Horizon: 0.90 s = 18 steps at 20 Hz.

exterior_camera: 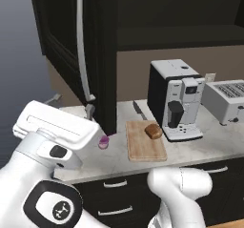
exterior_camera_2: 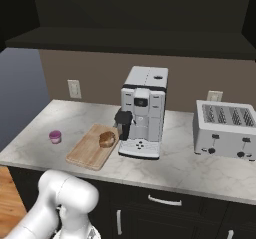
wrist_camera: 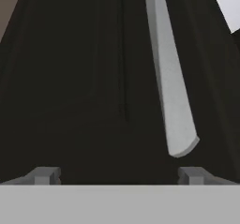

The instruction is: Pick the bread, place it on the cutting board, pick the jam, place it on the counter, and close the cabinet.

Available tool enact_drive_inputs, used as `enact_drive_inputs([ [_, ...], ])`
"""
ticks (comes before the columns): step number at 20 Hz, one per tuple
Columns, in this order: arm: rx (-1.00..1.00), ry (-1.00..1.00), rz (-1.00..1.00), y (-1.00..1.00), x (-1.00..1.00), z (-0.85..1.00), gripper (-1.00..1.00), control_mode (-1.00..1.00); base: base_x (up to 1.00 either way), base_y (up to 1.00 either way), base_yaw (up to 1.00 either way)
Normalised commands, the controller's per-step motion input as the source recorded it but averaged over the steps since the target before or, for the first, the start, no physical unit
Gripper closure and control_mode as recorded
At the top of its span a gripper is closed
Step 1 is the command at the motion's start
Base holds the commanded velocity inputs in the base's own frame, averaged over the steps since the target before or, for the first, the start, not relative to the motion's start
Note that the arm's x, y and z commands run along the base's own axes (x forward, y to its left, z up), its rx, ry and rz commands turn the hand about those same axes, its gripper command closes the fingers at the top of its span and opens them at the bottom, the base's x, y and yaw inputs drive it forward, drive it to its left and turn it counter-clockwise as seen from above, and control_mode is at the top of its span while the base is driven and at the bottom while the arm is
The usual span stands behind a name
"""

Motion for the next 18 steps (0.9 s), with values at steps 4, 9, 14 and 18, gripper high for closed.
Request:
enact_drive_inputs([
  [4, 0.01, 0.0, 0.04, -0.76, 0.03, 0.0, -1.0, -1.0, 0.0, 0.0, 0.0],
  [9, 0.02, 0.0, 0.07, -0.8, 0.03, 0.0, -1.0, -1.0, 0.0, 0.0, 0.0],
  [14, 0.03, 0.0, 0.08, -0.82, 0.05, 0.0, -1.0, -1.0, 0.0, 0.0, 0.0],
  [18, 0.02, 0.0, 0.09, -0.81, 0.07, 0.0, -1.0, -1.0, 0.0, 0.0, 0.0],
])
